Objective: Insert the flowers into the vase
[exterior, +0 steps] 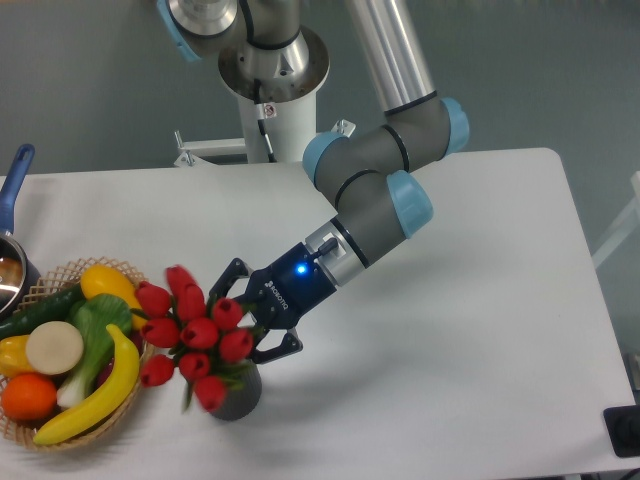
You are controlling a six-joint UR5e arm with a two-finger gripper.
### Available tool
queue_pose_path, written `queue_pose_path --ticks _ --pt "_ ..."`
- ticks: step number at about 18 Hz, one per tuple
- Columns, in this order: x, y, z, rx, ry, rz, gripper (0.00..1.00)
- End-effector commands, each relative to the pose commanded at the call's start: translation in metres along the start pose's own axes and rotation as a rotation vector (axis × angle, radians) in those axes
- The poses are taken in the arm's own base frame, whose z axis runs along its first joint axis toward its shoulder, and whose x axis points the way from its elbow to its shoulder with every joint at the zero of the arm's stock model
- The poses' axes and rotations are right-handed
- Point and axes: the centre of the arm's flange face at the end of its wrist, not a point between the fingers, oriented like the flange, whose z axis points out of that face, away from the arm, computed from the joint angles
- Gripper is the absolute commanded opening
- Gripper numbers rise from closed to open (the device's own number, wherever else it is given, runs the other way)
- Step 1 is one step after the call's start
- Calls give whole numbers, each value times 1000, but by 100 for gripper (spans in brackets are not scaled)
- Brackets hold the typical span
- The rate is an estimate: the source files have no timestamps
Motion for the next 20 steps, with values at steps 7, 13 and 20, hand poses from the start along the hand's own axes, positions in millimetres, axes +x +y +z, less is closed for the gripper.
queue_pose_path --ticks 7,13,20 --pt "11 5 -29 -7 -47 -22 99" --pt "11 8 -65 -4 -110 -36 100" --pt "7 20 -119 -92 -240 -57 100"
